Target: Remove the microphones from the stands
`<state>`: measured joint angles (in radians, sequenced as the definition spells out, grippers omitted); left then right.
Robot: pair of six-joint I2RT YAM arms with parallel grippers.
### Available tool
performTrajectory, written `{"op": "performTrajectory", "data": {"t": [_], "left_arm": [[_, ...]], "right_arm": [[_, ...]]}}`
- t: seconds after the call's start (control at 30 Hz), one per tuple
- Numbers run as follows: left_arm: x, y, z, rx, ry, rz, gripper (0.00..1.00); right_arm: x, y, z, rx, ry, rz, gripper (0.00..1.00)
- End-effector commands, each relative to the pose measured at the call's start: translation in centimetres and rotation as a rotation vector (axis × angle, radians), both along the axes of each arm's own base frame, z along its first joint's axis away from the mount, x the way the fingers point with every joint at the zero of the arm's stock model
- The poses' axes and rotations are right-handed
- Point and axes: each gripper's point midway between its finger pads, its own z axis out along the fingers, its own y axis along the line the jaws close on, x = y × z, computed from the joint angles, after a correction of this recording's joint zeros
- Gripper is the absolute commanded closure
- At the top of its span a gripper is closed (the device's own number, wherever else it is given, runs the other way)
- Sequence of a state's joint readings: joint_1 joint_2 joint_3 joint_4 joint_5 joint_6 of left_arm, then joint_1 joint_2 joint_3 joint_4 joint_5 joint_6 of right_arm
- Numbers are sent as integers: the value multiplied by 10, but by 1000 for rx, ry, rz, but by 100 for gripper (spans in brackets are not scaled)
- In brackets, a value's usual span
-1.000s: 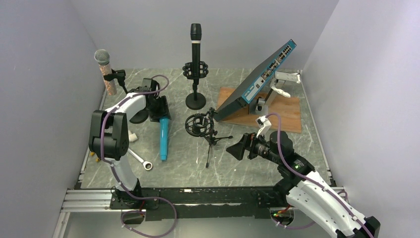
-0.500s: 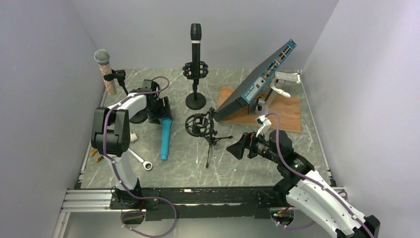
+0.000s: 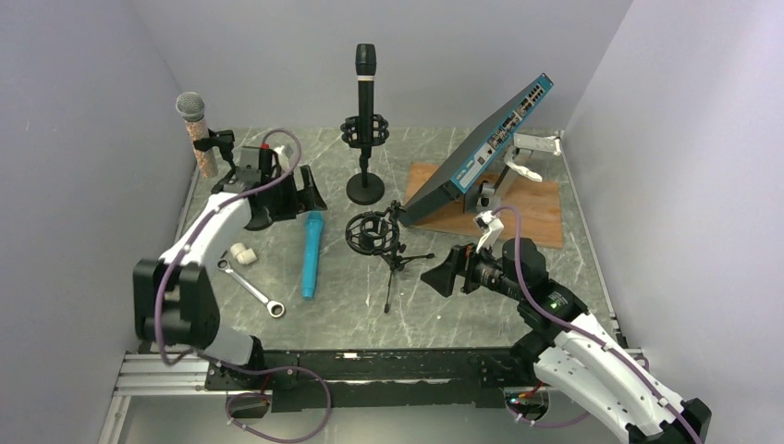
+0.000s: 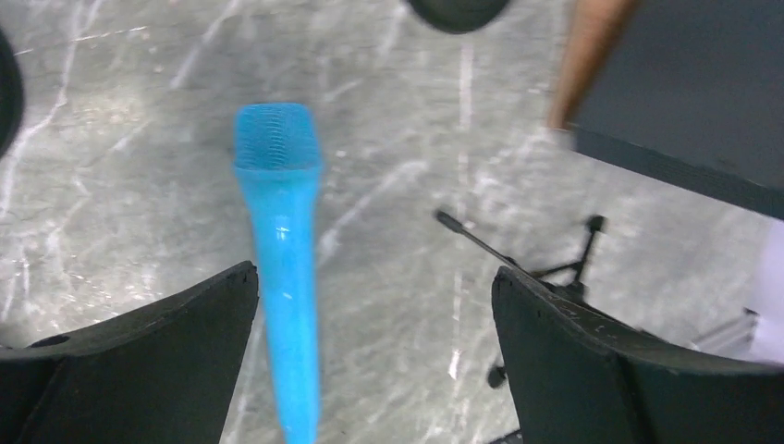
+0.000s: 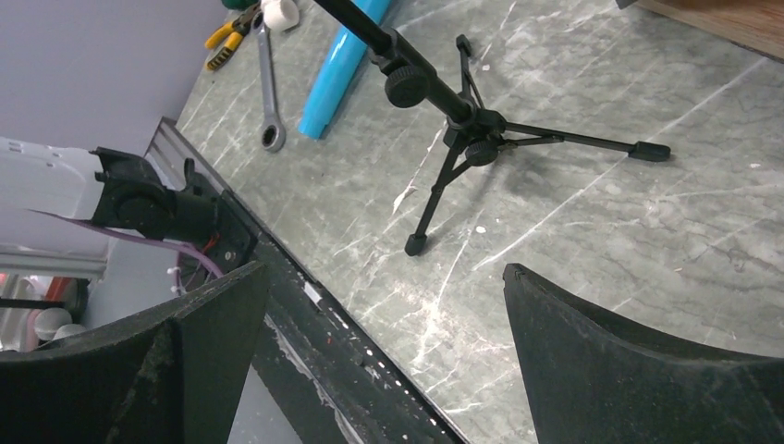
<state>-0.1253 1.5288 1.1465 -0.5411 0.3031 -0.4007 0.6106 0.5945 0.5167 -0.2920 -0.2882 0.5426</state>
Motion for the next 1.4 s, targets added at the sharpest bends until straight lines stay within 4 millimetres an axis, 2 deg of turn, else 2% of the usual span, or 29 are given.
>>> {"op": "performTrajectory", "data": {"t": [0.0, 0.1, 0.2, 0.37, 0.43, 0.53, 0.7, 0.87, 0.97, 1.07, 1.2, 1.37], "left_arm": [[-20, -25, 74, -147, -212, -139, 1], [-45, -38, 115, -223, -299, -231, 1], [-74, -61, 151, -382, -381, -370, 1], [-110, -73, 197, -499, -514, -468, 1], [-125, -79, 217, -512, -576, -521, 1], [-147, -90, 236, -512, -650, -594, 1], [-179, -112, 246, -513, -727, -708, 0], [-195, -124, 251, -524, -755, -765, 1], [-201, -130, 251, -538, -744, -773, 1], [-198, -134, 245, -509, -710, -739, 1], [-192, -134, 238, -457, -690, -702, 1], [-183, -121, 237, -355, -716, -648, 1]], "right_arm": [[-1, 7, 35, 41, -76, 43, 0], [-1, 9, 42, 73, -87, 47, 0], [-1, 15, 49, 133, -85, 56, 0], [17, 9, 44, 148, -26, -77, 0], [21, 10, 46, 158, -11, -95, 0], [22, 16, 53, 191, -1, -86, 0], [25, 20, 70, 223, -6, -83, 0], [29, 21, 88, 235, -33, -89, 0], [33, 21, 92, 202, -51, -86, 1], [37, 23, 93, 173, -61, -78, 3], [40, 32, 90, 136, -87, -35, 12], [49, 41, 62, 23, -93, -28, 21]]}}
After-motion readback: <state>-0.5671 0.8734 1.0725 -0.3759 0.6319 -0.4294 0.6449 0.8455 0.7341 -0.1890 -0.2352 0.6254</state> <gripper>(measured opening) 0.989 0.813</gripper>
